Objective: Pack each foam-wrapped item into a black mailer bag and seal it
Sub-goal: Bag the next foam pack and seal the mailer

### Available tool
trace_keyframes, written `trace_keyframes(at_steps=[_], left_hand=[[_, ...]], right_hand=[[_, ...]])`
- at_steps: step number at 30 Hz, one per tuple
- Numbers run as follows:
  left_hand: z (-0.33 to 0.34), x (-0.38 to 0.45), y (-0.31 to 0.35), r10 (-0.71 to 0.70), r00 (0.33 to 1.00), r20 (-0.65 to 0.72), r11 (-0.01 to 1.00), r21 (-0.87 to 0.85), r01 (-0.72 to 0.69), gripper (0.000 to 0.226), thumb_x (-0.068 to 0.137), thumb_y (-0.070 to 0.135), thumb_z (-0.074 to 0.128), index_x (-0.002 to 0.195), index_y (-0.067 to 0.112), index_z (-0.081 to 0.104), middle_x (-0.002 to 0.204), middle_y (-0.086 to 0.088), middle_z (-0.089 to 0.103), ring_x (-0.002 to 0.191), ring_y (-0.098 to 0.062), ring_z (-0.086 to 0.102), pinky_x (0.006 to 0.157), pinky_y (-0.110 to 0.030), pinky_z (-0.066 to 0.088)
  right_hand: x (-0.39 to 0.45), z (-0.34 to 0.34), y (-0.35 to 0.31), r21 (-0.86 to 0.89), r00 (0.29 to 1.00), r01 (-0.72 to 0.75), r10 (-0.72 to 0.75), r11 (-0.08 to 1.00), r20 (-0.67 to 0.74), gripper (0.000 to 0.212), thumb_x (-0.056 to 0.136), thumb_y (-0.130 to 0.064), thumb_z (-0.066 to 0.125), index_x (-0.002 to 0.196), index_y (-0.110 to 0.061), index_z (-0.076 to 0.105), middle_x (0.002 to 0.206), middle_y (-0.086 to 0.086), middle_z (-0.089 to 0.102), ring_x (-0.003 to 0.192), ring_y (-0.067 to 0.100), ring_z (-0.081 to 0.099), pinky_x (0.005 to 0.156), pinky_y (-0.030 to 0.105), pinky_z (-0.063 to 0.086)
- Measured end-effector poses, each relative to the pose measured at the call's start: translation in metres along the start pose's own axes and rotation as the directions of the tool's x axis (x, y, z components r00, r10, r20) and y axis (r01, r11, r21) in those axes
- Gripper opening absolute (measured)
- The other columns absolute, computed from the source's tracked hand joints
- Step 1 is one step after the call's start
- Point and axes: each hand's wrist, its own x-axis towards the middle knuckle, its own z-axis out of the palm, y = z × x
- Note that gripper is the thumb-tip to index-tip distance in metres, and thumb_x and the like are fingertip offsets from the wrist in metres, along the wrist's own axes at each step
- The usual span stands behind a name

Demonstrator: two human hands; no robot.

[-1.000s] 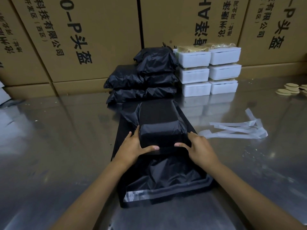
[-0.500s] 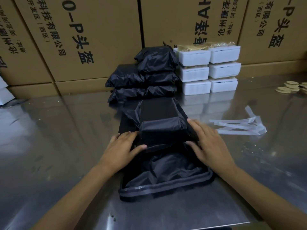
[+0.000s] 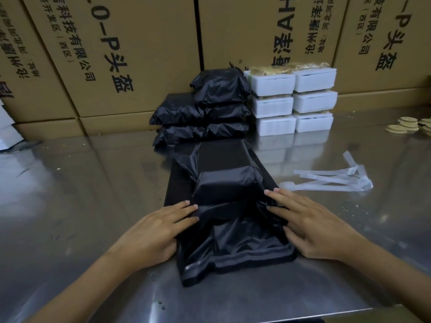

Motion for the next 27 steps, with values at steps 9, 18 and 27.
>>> trace_keyframes(at_steps=[9,18,27], left_hand=[[-0.002,0.041,0.007,-0.730,0.683,-0.007,0.413,-0.801,0.434,0.056,0.095,0.060,0.045,0.082,0.008,0.063,0.075,-0.002,0.072,0.066,-0.012,0.068,0.062,-0.032,0.053],[-0.032,0.040,0.012,-0.691,0.722,-0.017,0.210,-0.962,0.177,0.022,0.091,0.051,0.059,0.102,0.039,0.073,0.107,0.013,0.075,0.099,-0.003,0.070,0.076,-0.011,0.053],[-0.058,0.073,-0.018,-0.817,0.576,0.026,0.015,-0.998,0.066,0.012,0.091,0.028,0.071,0.099,0.020,0.068,0.098,-0.003,0.076,0.094,-0.020,0.073,0.078,-0.032,0.056]], right_hand=[[0.013,0.013,-0.018,0.449,0.896,-0.196,0.346,0.872,-0.280,0.019,0.097,-0.028,0.057,0.082,-0.023,0.068,0.081,-0.014,0.068,0.071,-0.009,0.054,0.063,0.016,0.037],[0.035,-0.024,-0.028,0.913,0.778,-0.080,0.598,0.399,-0.193,0.024,0.087,-0.034,0.066,0.107,-0.023,0.072,0.095,0.017,0.075,0.084,0.024,0.074,0.080,0.039,0.061],[0.079,-0.047,-0.008,0.920,0.708,-0.195,0.698,0.340,-0.108,0.010,0.100,-0.029,0.060,0.097,-0.030,0.070,0.089,-0.012,0.077,0.088,0.003,0.072,0.081,0.023,0.056]])
